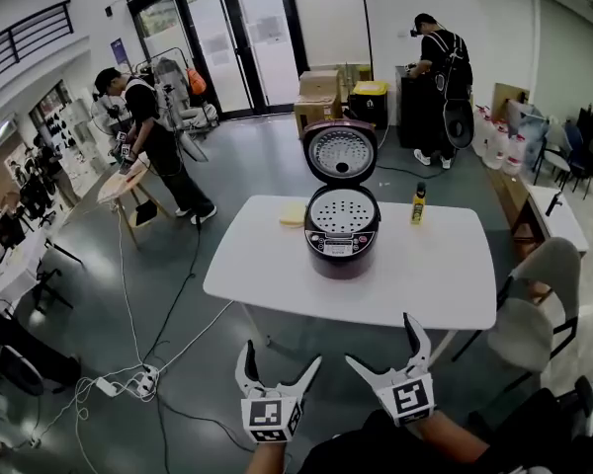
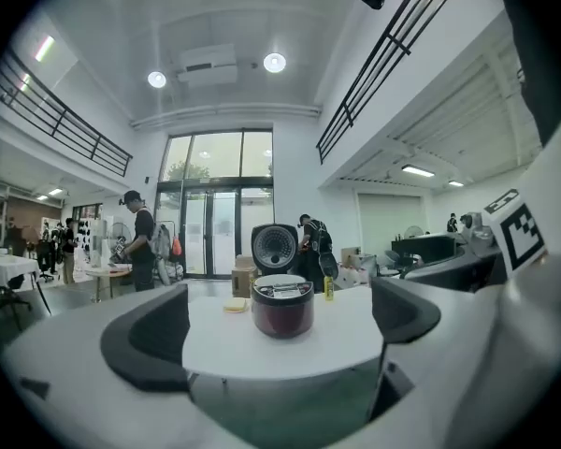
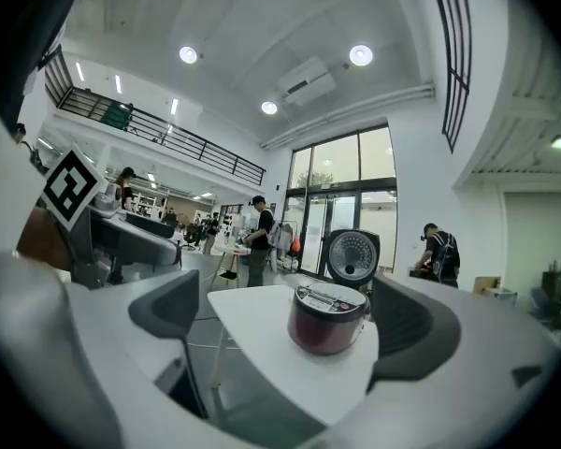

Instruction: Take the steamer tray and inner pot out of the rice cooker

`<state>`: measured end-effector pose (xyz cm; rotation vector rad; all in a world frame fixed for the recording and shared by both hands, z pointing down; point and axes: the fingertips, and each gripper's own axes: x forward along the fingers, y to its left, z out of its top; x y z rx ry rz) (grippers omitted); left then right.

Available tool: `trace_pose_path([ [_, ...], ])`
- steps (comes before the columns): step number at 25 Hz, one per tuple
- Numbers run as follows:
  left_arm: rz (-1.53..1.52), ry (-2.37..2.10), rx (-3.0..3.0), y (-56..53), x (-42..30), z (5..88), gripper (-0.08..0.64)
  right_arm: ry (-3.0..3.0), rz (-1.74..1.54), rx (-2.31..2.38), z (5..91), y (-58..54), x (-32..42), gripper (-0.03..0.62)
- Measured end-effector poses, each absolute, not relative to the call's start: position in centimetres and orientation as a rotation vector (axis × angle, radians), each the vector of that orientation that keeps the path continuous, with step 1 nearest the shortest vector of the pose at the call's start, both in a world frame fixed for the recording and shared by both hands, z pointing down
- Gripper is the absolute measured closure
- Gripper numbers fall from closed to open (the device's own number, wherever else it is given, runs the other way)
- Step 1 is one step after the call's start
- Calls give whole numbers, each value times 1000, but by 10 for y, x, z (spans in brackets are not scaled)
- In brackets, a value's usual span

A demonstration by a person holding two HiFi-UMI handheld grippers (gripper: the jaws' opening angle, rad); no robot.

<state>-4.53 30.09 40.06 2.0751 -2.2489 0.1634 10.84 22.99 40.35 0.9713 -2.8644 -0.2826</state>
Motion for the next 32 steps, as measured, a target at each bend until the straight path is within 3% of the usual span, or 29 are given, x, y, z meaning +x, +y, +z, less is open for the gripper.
trace_pose_path([
  [3, 166, -2254, 2055, 290, -61, 407, -34, -2855, -266, 1014, 404, 216, 102, 0],
  [32, 250, -2108, 2093, -31, -142, 432, 19, -2824, -172, 1020, 413, -101, 25, 2],
])
